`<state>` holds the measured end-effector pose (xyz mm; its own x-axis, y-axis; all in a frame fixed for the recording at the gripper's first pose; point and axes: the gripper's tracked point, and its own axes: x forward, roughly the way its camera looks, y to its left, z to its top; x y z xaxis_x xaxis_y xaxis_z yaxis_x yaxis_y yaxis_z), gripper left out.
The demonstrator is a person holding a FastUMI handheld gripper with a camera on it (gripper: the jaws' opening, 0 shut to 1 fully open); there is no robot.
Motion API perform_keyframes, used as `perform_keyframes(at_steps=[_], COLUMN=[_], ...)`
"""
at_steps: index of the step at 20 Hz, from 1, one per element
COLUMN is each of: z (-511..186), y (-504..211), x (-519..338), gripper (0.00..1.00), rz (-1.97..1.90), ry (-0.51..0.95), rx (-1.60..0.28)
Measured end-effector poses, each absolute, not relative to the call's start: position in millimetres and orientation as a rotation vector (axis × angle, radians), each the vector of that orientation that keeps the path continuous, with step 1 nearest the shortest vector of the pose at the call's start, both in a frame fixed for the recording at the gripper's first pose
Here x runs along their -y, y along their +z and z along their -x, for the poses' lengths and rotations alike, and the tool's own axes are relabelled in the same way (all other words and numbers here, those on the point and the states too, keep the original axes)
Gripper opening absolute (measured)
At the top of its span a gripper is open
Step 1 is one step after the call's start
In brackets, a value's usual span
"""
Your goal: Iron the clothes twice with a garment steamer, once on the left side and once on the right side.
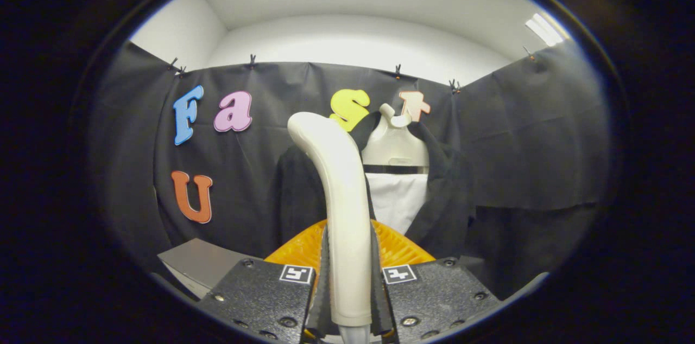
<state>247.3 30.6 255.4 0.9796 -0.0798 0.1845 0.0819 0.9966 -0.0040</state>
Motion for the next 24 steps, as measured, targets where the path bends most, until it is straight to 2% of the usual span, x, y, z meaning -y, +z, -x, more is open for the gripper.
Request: perform_keyframes(at_steps=[24], z=[-235], y=[84], x=[21], gripper=[0.33], rz=[0.034], ry=[-0.099], rx=[-0.056])
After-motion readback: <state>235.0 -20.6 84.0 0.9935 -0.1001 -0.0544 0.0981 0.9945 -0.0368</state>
